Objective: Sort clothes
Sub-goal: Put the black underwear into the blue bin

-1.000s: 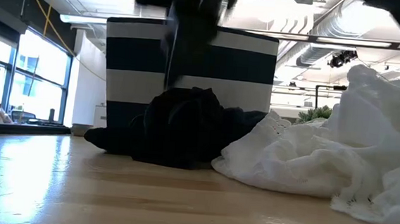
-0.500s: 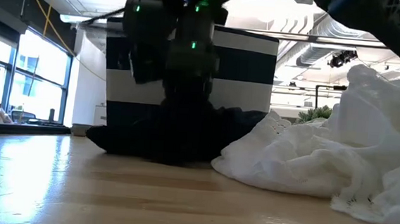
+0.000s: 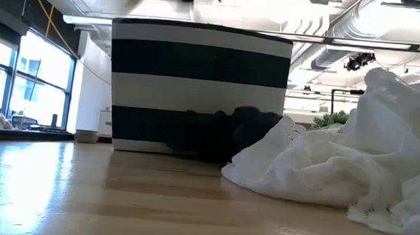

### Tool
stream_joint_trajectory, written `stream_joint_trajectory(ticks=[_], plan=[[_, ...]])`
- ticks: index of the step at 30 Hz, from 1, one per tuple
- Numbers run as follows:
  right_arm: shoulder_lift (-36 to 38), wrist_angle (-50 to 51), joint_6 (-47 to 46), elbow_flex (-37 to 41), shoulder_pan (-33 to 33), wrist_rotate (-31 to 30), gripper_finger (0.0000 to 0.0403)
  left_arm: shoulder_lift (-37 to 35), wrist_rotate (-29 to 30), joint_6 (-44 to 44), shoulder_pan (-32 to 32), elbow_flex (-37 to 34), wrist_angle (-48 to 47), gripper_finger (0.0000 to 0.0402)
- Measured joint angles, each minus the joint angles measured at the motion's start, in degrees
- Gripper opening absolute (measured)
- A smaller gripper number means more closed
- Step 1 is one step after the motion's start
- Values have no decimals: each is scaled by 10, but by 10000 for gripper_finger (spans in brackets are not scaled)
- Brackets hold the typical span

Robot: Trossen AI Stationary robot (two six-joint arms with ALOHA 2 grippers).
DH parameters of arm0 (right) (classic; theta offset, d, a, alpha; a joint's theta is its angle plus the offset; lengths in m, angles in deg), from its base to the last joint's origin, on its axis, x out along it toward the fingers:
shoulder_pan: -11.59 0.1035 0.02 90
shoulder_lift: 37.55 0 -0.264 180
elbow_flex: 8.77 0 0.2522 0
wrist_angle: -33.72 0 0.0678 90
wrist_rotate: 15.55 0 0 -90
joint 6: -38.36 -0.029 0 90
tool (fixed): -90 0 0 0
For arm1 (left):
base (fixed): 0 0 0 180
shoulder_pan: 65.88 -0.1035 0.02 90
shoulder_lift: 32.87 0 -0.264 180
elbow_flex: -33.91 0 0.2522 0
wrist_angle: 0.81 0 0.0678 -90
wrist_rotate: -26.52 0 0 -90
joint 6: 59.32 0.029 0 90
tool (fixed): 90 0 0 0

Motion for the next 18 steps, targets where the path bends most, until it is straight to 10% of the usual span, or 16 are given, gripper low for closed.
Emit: stream_joint_trajectory(ticks=[7,18], plan=[[62,-335,26,-5,-67,-159,8,-24,0,-29,0,0,76,158],[-23,-380,-16,-4,-155,-98,7,-81,69,-59,0,0,144,158]])
